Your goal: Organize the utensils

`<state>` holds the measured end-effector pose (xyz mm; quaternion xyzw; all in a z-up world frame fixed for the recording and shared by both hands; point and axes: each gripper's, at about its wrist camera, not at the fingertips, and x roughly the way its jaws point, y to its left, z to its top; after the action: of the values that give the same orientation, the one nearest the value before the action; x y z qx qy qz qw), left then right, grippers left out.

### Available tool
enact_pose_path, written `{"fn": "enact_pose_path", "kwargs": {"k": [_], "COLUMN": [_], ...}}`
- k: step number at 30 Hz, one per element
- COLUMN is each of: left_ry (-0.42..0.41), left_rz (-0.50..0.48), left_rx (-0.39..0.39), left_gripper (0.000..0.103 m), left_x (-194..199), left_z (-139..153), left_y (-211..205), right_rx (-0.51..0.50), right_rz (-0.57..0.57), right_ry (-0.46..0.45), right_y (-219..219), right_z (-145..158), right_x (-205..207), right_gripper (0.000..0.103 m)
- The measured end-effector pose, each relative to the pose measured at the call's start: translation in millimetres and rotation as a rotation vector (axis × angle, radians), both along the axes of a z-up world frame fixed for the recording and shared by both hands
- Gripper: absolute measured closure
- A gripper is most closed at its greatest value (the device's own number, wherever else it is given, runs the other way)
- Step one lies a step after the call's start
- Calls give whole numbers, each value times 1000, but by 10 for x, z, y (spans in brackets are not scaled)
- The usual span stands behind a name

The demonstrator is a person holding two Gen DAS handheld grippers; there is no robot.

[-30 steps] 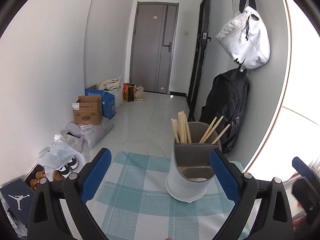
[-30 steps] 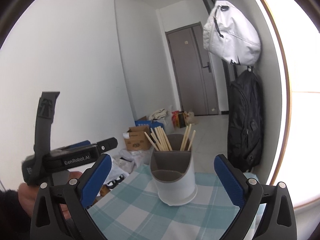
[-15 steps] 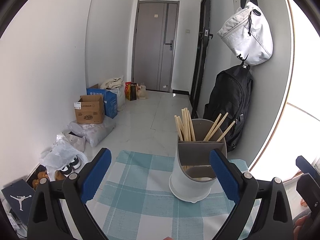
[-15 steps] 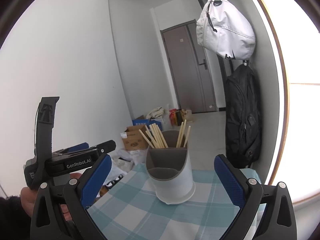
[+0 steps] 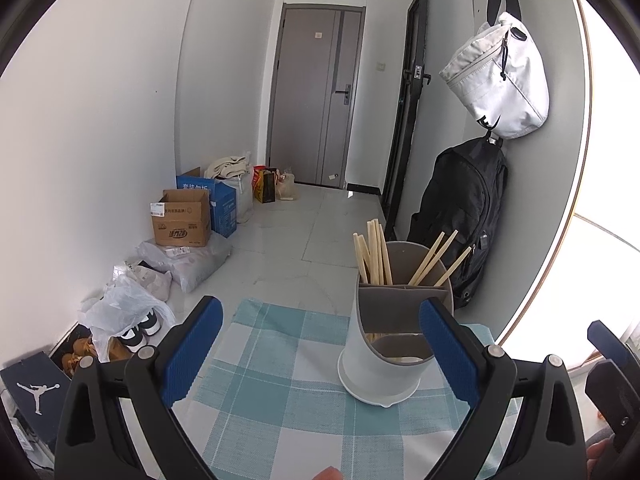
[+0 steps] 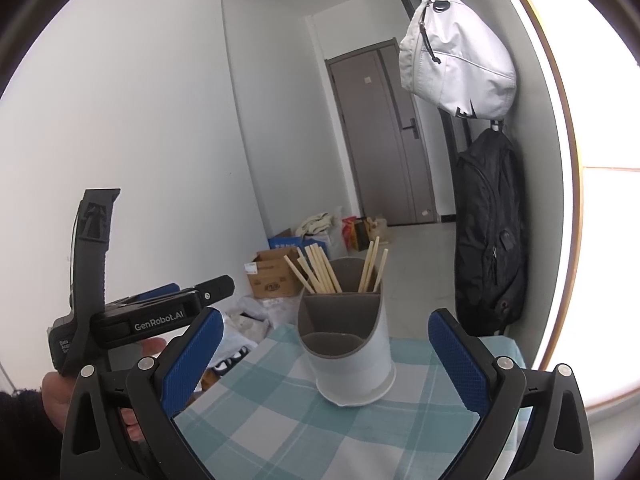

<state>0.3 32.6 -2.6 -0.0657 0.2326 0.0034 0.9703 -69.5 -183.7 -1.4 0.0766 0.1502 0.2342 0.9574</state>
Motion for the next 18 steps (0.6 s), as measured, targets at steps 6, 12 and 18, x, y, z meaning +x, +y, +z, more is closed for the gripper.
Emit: {"fn": "enact_pose_path", "kwargs": {"k": [6,12,18], "left_ry": [9,10,22], "left_rz": [-8,-15,-13], "left_rx": [-5,3,5], "left_gripper": [7,7,7], "left_x": [-1,-12,-15], "left_z": [-13,-22,-33], "left_y": [-2,-23,-35], "right_rx": [0,-1,-9], "right_rz": [-2,-3,2], "right_ry": [4,5,3], "right_y": [3,8,19], "right_z": [-4,-3,-7], "right_x": [-3,-1,-2], "right_gripper": [0,0,0]}}
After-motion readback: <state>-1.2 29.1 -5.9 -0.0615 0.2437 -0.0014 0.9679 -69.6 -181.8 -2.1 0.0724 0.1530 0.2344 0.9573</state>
